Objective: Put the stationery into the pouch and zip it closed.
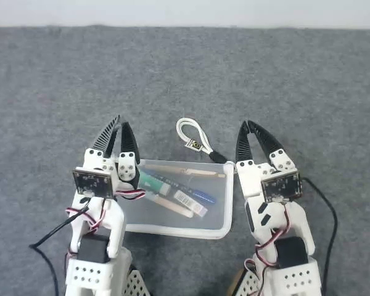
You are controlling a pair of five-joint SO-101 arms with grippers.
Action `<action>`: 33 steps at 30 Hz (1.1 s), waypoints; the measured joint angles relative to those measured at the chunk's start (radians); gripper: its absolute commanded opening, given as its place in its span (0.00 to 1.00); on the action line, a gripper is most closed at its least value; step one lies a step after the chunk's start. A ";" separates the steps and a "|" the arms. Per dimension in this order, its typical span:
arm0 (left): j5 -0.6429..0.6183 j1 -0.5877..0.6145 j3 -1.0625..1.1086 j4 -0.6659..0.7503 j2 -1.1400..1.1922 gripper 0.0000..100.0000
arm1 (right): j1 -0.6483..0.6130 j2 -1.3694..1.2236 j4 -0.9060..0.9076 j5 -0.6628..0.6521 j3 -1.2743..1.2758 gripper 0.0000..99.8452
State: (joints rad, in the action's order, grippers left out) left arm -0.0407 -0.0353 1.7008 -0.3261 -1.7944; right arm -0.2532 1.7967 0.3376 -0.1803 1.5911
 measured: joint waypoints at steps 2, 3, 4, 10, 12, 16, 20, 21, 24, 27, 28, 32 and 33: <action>0.003 0.000 0.000 -0.006 0.000 0.01 | 0.015 0.000 0.000 0.000 0.000 0.01; 0.003 0.000 0.000 -0.015 0.000 0.01 | 0.034 0.000 0.000 0.000 0.000 0.01; 0.003 0.000 0.000 -0.025 0.000 0.01 | 0.060 0.000 0.000 0.000 0.000 0.01; 0.003 0.000 0.000 -0.114 0.000 0.01 | 0.207 0.000 0.031 0.000 0.000 0.01; 0.003 -0.002 0.000 -0.135 0.000 0.01 | 0.212 0.000 0.078 0.000 0.000 0.01; 0.003 0.038 -0.026 -0.184 -0.006 0.01 | 0.207 0.000 0.137 0.003 0.000 0.01; -0.012 0.048 -0.052 -0.242 -0.006 0.01 | 0.207 0.000 0.167 0.003 0.000 0.01; -0.018 0.051 -0.054 -0.242 -0.006 0.01 | 0.207 0.000 0.181 0.003 0.000 0.01; -0.025 0.044 -0.054 -0.247 -0.006 0.01 | 0.206 0.000 0.235 0.003 0.000 0.01; -0.025 0.048 -0.066 -0.278 -0.006 0.01 | 0.206 0.000 0.315 0.003 0.000 0.01; -0.025 0.048 -0.074 -0.293 -0.006 0.01 | 0.206 0.000 0.344 0.003 0.000 0.01; -0.025 0.046 -0.126 -0.391 -0.006 0.01 | 0.206 0.000 0.450 0.003 0.000 0.01; -0.025 0.046 -0.138 -0.417 -0.006 0.01 | 0.206 0.000 0.477 0.003 0.000 0.01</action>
State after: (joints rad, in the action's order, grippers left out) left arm -0.0652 0.0107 1.5627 -0.7434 -1.8006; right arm -0.0476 1.7967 0.8147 -0.1772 1.5911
